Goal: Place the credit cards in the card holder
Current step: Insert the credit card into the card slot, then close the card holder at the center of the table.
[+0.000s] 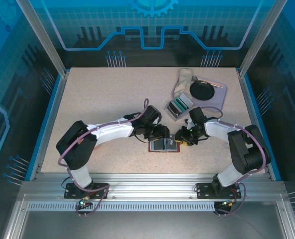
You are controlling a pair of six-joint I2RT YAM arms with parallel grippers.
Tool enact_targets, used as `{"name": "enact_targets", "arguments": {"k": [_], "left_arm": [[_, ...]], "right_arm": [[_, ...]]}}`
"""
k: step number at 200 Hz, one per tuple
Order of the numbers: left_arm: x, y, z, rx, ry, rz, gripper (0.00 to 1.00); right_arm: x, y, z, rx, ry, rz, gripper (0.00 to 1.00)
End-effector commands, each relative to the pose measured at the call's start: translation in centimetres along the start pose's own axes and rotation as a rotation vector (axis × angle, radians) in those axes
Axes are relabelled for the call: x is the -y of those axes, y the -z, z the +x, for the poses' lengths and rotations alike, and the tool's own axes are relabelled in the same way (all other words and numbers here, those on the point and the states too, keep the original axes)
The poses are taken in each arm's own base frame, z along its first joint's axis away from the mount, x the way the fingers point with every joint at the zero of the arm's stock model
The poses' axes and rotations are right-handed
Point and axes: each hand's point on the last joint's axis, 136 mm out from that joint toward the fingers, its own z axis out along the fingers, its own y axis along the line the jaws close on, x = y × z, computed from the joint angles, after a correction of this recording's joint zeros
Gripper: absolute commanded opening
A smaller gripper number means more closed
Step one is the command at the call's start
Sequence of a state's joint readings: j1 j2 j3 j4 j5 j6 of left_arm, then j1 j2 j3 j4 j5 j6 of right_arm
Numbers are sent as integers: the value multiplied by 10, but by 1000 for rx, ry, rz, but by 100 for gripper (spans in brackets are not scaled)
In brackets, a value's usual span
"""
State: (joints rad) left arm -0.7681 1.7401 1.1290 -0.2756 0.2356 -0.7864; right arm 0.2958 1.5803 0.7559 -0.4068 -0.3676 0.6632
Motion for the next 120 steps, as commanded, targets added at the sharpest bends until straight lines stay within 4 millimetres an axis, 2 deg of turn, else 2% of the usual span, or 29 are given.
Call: {"name": "enact_targets", "arguments": {"k": [1, 25, 45, 120], "left_arm": [[-22, 18, -5, 24, 1, -88, 55], [-49, 22, -8, 29, 105, -86, 59], [-60, 17, -9, 5, 178, -25, 62], [-75, -8, -3, -64, 261, -2, 63]], "right_arm": [[-2, 4, 6, -25, 29, 21, 39], [-2, 9, 5, -18, 43, 36, 43], [-2, 6, 5, -34, 48, 38, 43], [-4, -6, 8, -75, 55, 37, 42]]}}
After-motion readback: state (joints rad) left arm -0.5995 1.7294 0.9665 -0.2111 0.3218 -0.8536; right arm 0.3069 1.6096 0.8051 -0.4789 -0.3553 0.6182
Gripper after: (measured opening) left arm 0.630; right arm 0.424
